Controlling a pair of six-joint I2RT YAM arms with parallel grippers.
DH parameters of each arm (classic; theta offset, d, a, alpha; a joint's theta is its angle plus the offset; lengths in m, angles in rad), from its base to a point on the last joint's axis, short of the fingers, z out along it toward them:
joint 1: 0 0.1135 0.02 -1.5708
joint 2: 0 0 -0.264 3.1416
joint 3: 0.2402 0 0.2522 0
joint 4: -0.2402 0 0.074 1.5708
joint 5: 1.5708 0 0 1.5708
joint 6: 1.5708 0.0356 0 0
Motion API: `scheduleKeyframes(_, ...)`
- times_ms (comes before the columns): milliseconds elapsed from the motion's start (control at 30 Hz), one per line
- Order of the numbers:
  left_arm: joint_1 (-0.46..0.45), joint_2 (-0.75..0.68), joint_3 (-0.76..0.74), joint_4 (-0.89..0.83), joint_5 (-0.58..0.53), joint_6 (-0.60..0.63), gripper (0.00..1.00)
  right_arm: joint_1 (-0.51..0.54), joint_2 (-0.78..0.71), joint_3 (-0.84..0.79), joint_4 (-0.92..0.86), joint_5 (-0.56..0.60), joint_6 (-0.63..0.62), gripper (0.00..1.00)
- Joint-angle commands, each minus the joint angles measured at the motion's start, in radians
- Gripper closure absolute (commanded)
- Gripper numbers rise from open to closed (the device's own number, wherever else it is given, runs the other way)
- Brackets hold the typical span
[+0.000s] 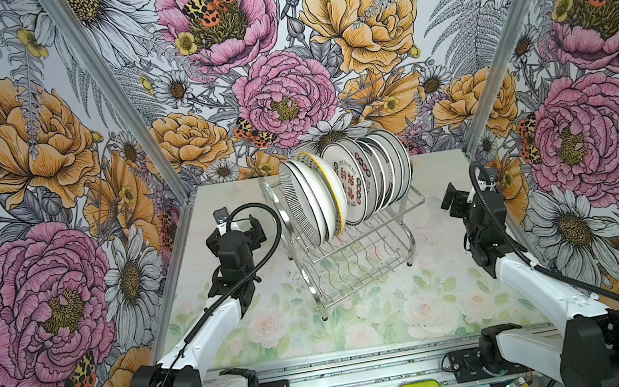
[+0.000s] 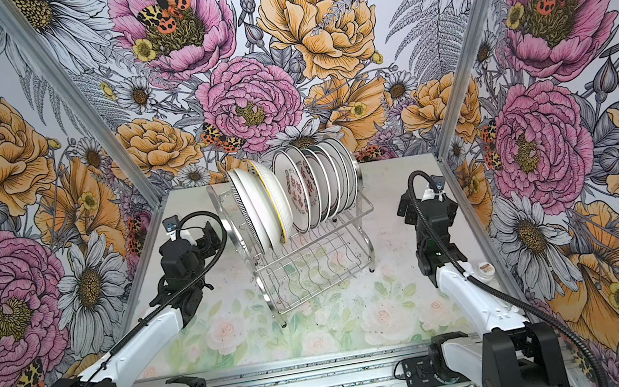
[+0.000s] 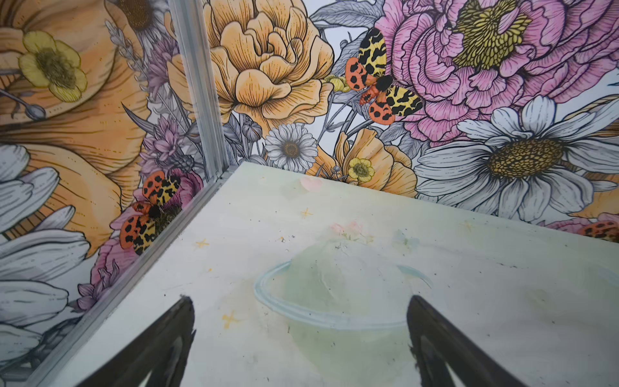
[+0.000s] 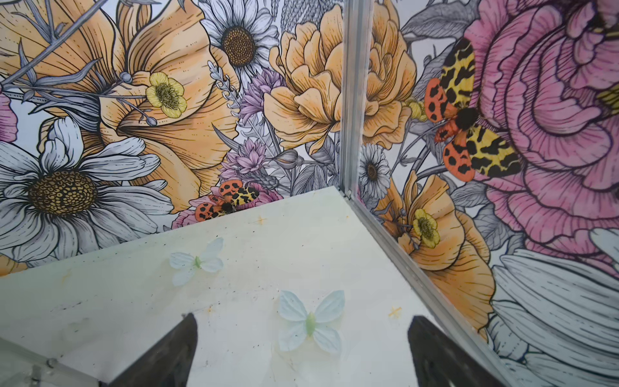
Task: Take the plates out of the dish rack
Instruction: 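Reach both grippers forward to the near legs of the chrome dish rack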
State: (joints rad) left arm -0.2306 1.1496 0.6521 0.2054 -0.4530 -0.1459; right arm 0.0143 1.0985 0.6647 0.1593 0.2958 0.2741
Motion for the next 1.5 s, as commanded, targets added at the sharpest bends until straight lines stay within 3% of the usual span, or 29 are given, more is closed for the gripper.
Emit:
scheduleKeyframes(0,-0.011,-0.041,0.062,-0.333,0.005,-0.159,0.01,0.004,-0.025,0.070,-0.325,-0.109,0.149,0.01)
scheduleKeyframes(167,-0.030,-0.063,0.107,-0.543,0.076,-0.268,0.01,0.004,-0.033,0.099,-0.420,-0.290,0.286,0.00)
scheduleKeyframes(433,-0.144,-0.107,0.075,-0.602,0.175,-0.363,0.01,0.009,-0.003,0.103,-0.451,-0.525,0.449,0.00)
scheduleKeyframes(767,-0.228,-0.176,0.037,-0.698,0.149,-0.465,0.01,0.012,0.001,0.080,-0.478,-0.607,0.462,0.01)
scheduleKeyframes(1233,-0.292,-0.415,-0.089,-0.862,0.183,-0.605,0.01,0.031,-0.084,0.002,-0.478,-0.681,0.456,0.00)
scheduleKeyframes(1467,-0.294,-0.445,-0.114,-0.871,0.236,-0.649,0.01,0.098,-0.109,-0.031,-0.477,-0.666,0.438,0.09)
